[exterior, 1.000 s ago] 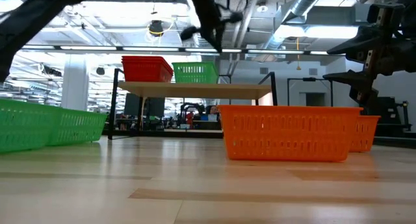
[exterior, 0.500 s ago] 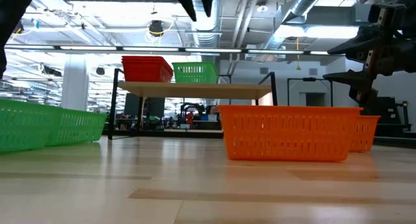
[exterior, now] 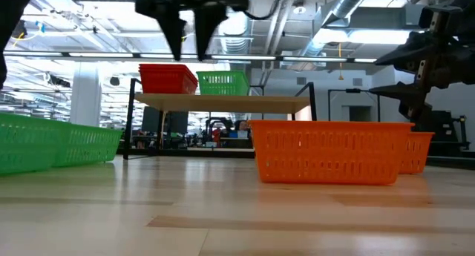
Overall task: Stack baskets on shelf by color
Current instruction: Stack the top green bin on top of the green bin on the shelf
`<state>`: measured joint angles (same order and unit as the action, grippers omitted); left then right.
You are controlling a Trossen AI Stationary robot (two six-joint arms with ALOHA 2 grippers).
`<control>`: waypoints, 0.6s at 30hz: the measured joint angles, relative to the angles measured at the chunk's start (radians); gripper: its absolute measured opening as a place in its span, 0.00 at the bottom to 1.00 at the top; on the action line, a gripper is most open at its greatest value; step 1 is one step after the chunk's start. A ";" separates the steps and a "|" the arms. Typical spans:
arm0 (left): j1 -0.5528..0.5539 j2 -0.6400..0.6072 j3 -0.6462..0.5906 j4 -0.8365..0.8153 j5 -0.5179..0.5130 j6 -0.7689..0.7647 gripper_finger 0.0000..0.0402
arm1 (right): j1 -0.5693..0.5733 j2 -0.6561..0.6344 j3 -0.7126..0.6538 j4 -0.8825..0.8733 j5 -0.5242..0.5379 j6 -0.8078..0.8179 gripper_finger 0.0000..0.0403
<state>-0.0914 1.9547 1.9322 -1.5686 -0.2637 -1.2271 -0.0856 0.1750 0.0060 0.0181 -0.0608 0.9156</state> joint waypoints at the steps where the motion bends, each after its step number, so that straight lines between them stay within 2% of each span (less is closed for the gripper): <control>1: 0.000 -0.031 -0.042 0.003 0.013 0.004 0.49 | 0.000 0.000 0.000 0.000 -0.001 0.000 0.61; 7: 0.008 -0.242 -0.381 0.029 0.050 -0.164 0.46 | 0.000 0.008 0.000 0.001 -0.002 -0.005 0.61; 10: 0.016 -0.320 -0.534 0.127 0.079 -0.249 0.45 | 0.000 0.010 0.000 0.001 -0.002 -0.007 0.61; 14: 0.016 -0.371 -0.688 0.273 0.120 -0.260 0.46 | -0.001 0.009 0.000 0.001 -0.002 -0.007 0.61; 18: 0.017 -0.367 -0.780 0.313 0.137 -0.275 0.48 | -0.001 0.009 0.000 0.001 -0.001 -0.007 0.61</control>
<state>-0.0745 1.5878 1.1520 -1.2555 -0.1271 -1.5019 -0.0868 0.1839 0.0059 0.0189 -0.0622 0.9081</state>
